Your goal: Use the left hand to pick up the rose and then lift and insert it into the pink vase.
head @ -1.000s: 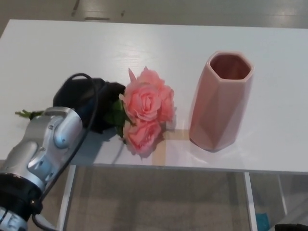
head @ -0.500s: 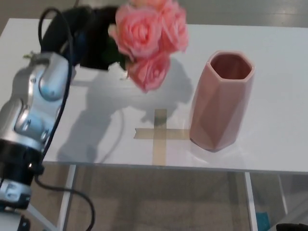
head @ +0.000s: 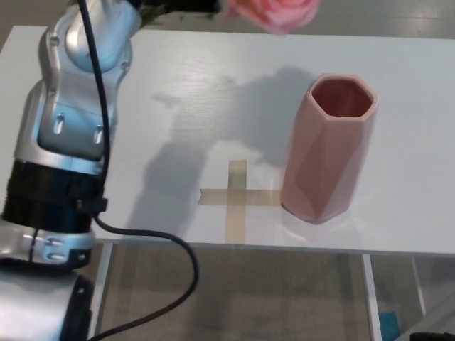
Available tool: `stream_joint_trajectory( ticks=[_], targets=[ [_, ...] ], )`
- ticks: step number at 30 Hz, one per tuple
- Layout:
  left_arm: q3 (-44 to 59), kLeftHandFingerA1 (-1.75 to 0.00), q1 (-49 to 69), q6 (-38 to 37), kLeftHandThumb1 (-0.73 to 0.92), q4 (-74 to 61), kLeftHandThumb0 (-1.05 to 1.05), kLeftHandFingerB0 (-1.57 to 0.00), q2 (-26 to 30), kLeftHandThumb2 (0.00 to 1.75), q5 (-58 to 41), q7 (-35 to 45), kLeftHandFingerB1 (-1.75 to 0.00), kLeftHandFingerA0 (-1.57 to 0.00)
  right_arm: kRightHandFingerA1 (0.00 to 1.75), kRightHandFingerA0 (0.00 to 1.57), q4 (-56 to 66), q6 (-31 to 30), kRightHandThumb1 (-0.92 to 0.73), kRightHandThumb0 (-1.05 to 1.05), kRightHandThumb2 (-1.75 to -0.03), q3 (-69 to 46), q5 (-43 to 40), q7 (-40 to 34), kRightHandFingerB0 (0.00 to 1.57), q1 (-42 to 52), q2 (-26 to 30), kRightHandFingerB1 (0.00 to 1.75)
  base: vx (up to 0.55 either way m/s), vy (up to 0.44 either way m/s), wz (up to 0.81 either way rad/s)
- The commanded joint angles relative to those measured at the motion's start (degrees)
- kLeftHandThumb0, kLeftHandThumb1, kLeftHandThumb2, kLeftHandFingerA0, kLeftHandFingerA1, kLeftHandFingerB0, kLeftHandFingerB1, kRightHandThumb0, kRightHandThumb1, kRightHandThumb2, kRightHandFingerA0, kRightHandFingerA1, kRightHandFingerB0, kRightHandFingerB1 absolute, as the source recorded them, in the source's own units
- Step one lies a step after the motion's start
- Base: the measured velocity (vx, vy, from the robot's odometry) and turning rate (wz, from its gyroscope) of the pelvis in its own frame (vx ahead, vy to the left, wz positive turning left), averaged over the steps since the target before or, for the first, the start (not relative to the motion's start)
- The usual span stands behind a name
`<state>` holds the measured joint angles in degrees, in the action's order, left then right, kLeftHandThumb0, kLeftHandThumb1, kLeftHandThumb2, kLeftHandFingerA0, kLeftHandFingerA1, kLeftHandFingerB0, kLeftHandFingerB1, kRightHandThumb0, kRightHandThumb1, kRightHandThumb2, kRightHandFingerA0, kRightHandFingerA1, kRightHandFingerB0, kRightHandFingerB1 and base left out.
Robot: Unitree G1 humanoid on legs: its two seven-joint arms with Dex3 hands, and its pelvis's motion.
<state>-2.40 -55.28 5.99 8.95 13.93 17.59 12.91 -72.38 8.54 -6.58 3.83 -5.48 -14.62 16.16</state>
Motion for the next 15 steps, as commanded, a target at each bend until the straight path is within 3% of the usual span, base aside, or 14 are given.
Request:
stream_joint_trajectory(
  ticks=[1, 6, 15],
  targets=[
    [-0.5, -1.41, -1.1, 8.5, 0.83, -4.8, -0.18, -0.77, -2.7, 0.64, -4.9, 3.8, -0.99, -0.89, 0.50, 0.71, -0.1, 0.4, -0.57, -0.27, -0.56, 0.3, 0.3, 0.2, 0.63, 2.5, 0.2, 0.45, 0.00, 0.000, 0.00],
    [-0.8, -1.41, -1.8, 12.3, 0.83, -7.3, -0.18, -0.78, -4.7, 0.64, -6.1, 3.9, -0.98, -0.86, 0.50, 0.70, -0.1, 0.6, -0.57, -0.28, -0.56, 0.3, 0.2, 0.6, 0.63, 2.7, 0.3, 0.46, 0.00, 0.000, 0.00],
    [-3.1, -1.40, -5.0, 11.5, 0.83, -6.6, -0.17, -0.79, -5.3, 0.64, -5.5, 3.5, -0.94, -0.84, 0.50, 0.70, -0.2, 0.4, -0.57, -0.27, -0.56, 0.4, 0.1, 0.0, 0.63, 2.2, 0.3, 0.45, 0.00, 0.000, 0.00]
  ],
)
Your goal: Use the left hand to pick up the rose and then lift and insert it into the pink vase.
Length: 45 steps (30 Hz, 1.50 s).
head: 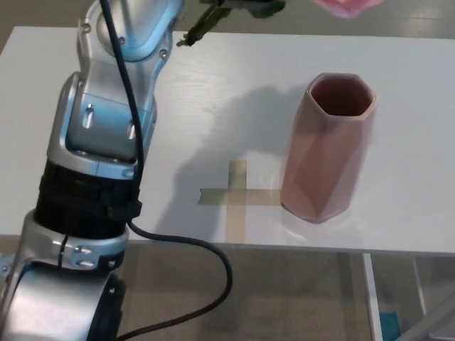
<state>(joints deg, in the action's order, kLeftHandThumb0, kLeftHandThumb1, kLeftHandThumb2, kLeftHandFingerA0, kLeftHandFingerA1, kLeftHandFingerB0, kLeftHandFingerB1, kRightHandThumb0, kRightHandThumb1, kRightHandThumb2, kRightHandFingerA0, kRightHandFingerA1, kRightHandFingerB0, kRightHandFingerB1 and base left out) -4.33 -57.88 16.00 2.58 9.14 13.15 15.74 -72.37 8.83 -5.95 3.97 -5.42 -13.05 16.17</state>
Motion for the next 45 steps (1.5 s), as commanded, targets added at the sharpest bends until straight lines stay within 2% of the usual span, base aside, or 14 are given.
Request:
stream_joint_trajectory(
  ticks=[1, 12, 13, 14, 20, 27, 33, 44, 45],
  targets=[
    [-1.2, -1.40, -2.6, 1.1, 0.83, 0.0, -0.17, -0.79, -0.4, 0.64, -1.2, 0.7, -0.94, -0.84, 0.50, 0.70, -0.2, 0.1, -0.57, -0.27, -0.56, -0.2, 0.0, -0.1, 0.63, 0.7, 0.2, 0.45, 0.00, 0.000, 0.00],
    [-0.9, -1.35, -4.9, 5.8, 0.84, -1.3, -0.17, -0.79, -0.7, 0.64, -2.8, 0.8, -0.94, -0.89, 0.50, 0.70, -0.1, 0.1, -0.57, -0.27, -0.56, 0.0, 0.1, 0.0, 0.63, 0.6, 0.3, 0.45, 0.00, 0.000, 0.00],
    [-0.7, -1.34, -4.9, 6.6, 0.84, -1.6, -0.17, -0.79, -1.0, 0.64, -3.2, 0.8, -0.94, -0.90, 0.65, 0.64, -0.2, 0.1, -0.41, -0.30, -0.82, 0.2, 0.3, -0.2, 0.52, 0.7, 0.3, 0.58, 0.00, 0.000, 0.00],
    [-0.2, -1.35, -5.1, 7.7, 0.82, -1.8, -0.18, -0.79, -1.4, 0.66, -3.9, 0.8, -0.94, -0.91, 0.50, 0.71, -0.2, 0.1, -0.57, -0.27, -0.56, 0.3, 0.4, -0.1, 0.63, 0.7, 0.3, 0.45, 0.00, 0.000, 0.00],
    [6.1, -1.34, -7.6, 19.8, 0.83, -4.1, -0.18, -0.77, -6.7, 0.66, -11.3, 0.1, -0.97, -0.92, 0.50, 0.70, -0.2, 0.0, -0.57, -0.27, -0.56, 0.1, -0.1, 0.6, 0.63, 0.7, 0.4, 0.45, 0.00, 0.000, 0.00],
    [12.2, -1.34, -10.1, 27.8, 0.83, -6.3, -0.20, -0.80, -12.5, 0.66, -16.3, -2.6, -0.90, -0.97, 0.50, 0.70, -0.3, 0.0, -0.57, -0.27, -0.56, 0.0, -0.2, 0.5, 0.63, 0.6, 0.3, 0.45, 0.00, 0.000, 0.00],
    [13.1, -1.37, -11.2, 29.7, 0.84, -7.6, -0.21, -0.82, -14.6, 0.67, -17.7, -2.9, -0.86, -0.92, 0.50, 0.70, 0.0, 0.0, -0.57, -0.27, -0.56, 0.1, -0.1, 0.4, 0.63, 0.7, 0.2, 0.45, 0.00, 0.000, 0.00],
    [10.6, -1.37, -11.8, 29.3, 0.84, -8.0, -0.21, -0.84, -11.9, 0.67, -17.7, -2.9, -0.80, -0.91, 0.50, 0.70, -0.2, -0.1, -0.57, -0.27, -0.56, -0.1, -0.3, 0.5, 0.63, 0.5, 0.2, 0.45, 0.00, 0.000, 0.00],
    [10.0, -1.31, -12.0, 29.2, 0.84, -7.9, -0.21, -0.83, -11.9, 0.66, -17.5, -3.0, -0.81, -0.93, 0.50, 0.70, -0.1, -0.1, -0.57, -0.27, -0.56, 0.0, -0.1, 0.4, 0.63, 0.5, 0.2, 0.45, 0.00, 0.000, 0.00]
  ],
)
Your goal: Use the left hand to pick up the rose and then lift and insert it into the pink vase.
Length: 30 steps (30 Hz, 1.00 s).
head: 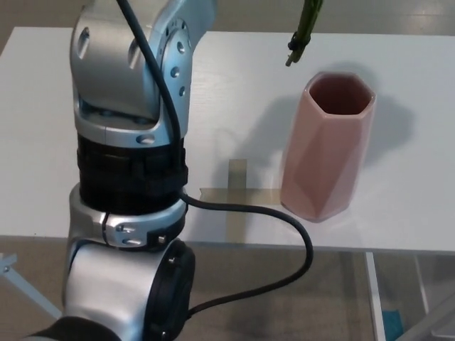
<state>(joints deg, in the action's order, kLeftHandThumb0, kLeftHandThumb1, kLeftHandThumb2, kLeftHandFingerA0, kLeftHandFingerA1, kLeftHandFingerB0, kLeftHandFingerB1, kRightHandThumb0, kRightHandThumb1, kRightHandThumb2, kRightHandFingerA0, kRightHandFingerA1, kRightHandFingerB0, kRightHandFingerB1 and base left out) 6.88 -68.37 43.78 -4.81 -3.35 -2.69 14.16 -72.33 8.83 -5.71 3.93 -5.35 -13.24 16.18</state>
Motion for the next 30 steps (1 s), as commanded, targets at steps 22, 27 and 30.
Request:
stream_joint_trajectory(
  ticks=[22, 27, 30],
  targets=[
    [0.3, -1.36, -1.9, 3.4, 0.84, 0.7, -0.20, -0.81, -5.0, 0.66, -7.0, -5.8, -0.85, -0.98, 0.49, 0.69, 0.0, -0.4, -0.57, -0.27, -0.56, -0.7, -0.6, 0.9, 0.62, 0.1, 0.0, 0.45, 0.00, 0.000, 0.00],
    [1.1, -1.37, -2.4, 3.5, 0.85, 1.2, -0.19, -0.81, -5.5, 0.66, -8.3, -7.0, -0.87, -0.98, 0.49, 0.69, 0.1, -0.4, -0.57, -0.27, -0.56, -0.7, -0.5, 1.2, 0.62, 0.1, 0.0, 0.45, 0.00, 0.000, 0.00],
    [0.8, -1.36, -2.2, 3.3, 0.85, 1.3, -0.19, -0.81, -5.0, 0.66, -8.8, -7.1, -0.88, -0.99, 0.49, 0.69, 0.0, -0.4, -0.57, -0.27, -0.56, -0.7, -0.4, 1.3, 0.61, 0.0, 0.0, 0.45, 0.00, 0.000, 0.00]
  ],
)
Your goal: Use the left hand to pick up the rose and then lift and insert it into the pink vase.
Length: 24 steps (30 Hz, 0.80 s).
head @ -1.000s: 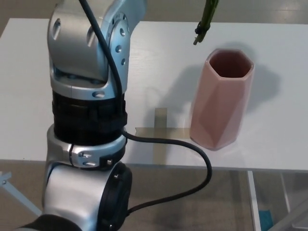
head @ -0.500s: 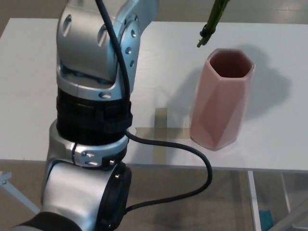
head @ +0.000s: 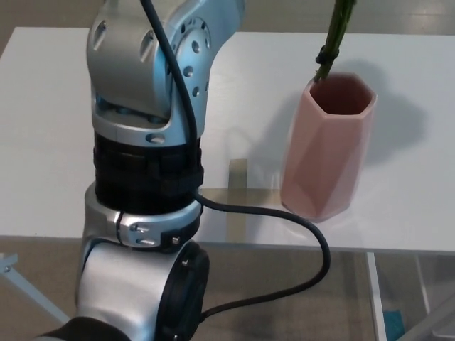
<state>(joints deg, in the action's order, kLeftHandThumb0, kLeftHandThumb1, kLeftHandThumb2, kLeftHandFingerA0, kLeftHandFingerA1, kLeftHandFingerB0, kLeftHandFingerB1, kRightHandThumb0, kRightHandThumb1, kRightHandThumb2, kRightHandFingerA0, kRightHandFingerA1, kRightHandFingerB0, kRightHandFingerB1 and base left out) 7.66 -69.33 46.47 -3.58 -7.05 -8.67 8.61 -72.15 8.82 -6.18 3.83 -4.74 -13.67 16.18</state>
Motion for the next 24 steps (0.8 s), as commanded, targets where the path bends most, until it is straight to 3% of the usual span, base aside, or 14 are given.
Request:
stream_joint_trajectory(
  ticks=[1, 24],
  targets=[
    [0.0, -1.36, -1.3, 0.6, 0.85, 0.1, -0.19, -0.81, -1.3, 0.66, -2.9, -1.6, -0.88, -0.99, 0.49, 0.69, -0.2, -0.4, -0.57, -0.27, -0.56, -0.3, -0.3, 0.7, 0.61, 0.5, 0.0, 0.45, 0.00, 0.000, 0.00],
    [-3.2, -1.38, 0.4, -0.9, 0.84, 1.9, -0.19, -0.82, -1.0, 0.66, -4.2, -3.9, -0.87, -1.00, 0.49, 0.68, -0.1, -0.3, -0.57, -0.27, -0.56, -0.1, -0.4, 1.3, 0.61, 0.0, 0.0, 0.45, 0.00, 0.000, 0.00]
  ],
)
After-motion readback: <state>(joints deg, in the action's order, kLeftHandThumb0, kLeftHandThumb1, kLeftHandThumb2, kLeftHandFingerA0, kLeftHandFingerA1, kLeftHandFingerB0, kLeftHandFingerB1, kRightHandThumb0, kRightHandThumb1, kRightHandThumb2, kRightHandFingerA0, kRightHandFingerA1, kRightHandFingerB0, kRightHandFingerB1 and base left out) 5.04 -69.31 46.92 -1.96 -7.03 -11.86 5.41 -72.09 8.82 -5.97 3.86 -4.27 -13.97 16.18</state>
